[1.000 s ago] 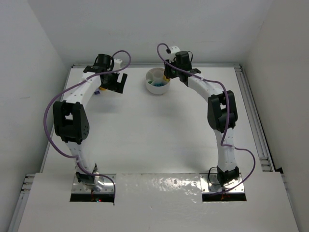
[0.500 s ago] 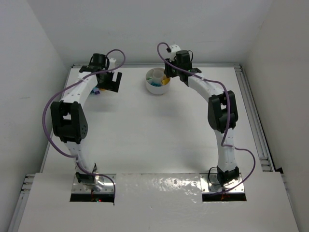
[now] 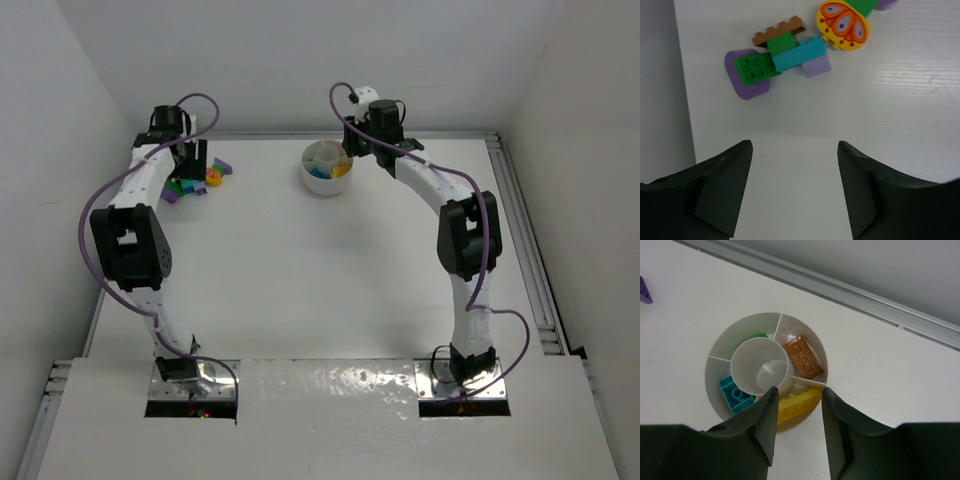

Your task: Sort the legos into containers by color

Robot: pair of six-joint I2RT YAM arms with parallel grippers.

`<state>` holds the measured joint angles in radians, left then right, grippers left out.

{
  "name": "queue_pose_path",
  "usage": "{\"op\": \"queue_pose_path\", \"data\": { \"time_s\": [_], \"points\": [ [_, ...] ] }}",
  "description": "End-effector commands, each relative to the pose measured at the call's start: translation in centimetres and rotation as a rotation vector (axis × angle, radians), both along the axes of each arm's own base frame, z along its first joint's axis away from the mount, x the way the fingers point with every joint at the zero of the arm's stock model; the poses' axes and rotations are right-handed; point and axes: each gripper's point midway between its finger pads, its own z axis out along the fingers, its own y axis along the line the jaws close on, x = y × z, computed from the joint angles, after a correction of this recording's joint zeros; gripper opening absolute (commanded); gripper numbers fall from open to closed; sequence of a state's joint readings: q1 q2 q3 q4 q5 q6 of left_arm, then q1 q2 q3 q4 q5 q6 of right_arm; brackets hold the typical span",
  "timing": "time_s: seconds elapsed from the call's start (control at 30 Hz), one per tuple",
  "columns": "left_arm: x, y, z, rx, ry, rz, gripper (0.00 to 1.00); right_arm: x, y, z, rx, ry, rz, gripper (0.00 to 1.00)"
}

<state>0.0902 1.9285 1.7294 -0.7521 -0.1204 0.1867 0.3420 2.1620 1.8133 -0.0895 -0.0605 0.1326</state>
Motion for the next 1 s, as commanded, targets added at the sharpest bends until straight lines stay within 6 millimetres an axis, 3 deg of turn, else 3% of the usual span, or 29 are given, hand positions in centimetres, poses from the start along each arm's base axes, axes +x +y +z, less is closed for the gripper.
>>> {"op": "queue_pose_path", "data": {
  "time_s": [0.0,0.07,0.1,0.13,0.17,0.23,0.27,0.3,0.43,0.53,0.7,0.97],
  "points": [
    [1.5,3.1,1.1,0.103,-0.037,0.052,0.66,-0.7,0.2,4.5,0.047,-0.081,0.009,0.40],
    [1.4,5.2,0.1,0.106,-0.005,0.092,0.65,-1.4,0.4,4.6,0.059,-0.074,0.022,0.41],
    [2.0,5.7,0.8,0.088,-0.028,0.099,0.66,-1.7,0.5,4.9,0.063,-0.077,0.030,0.41],
    [2.0,6.2,0.6,0.069,-0.018,0.102,0.78,-2.2,0.8,5.6,0.070,-0.087,0.043,0.42],
    [1.9,7.5,0.0,0.052,-0.007,0.110,0.83,-2.7,0.8,5.0,0.066,-0.075,0.048,0.43],
    [2.4,8.0,-0.3,0.048,-0.007,0.030,0.95,-3.3,1.1,5.8,0.076,-0.095,0.065,0.44],
    [2.5,8.7,-0.9,0.057,0.007,0.005,0.97,-3.7,0.9,4.9,0.072,-0.077,0.070,0.45],
    [2.7,8.9,-1.3,0.076,0.021,-0.067,1.00,-3.8,1.0,5.7,0.081,-0.103,0.074,0.45],
    [3.7,9.0,-2.0,0.103,0.029,-0.272,1.00,-4.5,0.7,4.6,0.057,-0.080,0.084,0.46],
    [4.8,9.2,-2.8,0.121,0.024,-0.323,1.00,-4.6,0.6,4.6,0.049,-0.079,0.087,0.47],
    [6.2,9.8,-4.7,0.103,0.025,-0.266,1.00,-5.1,0.5,4.1,0.038,-0.056,0.088,0.48],
    [4.3,10.1,-8.6,0.076,0.120,-0.181,0.88,-5.4,0.1,3.9,0.022,-0.052,0.079,0.49]
  ]
}}
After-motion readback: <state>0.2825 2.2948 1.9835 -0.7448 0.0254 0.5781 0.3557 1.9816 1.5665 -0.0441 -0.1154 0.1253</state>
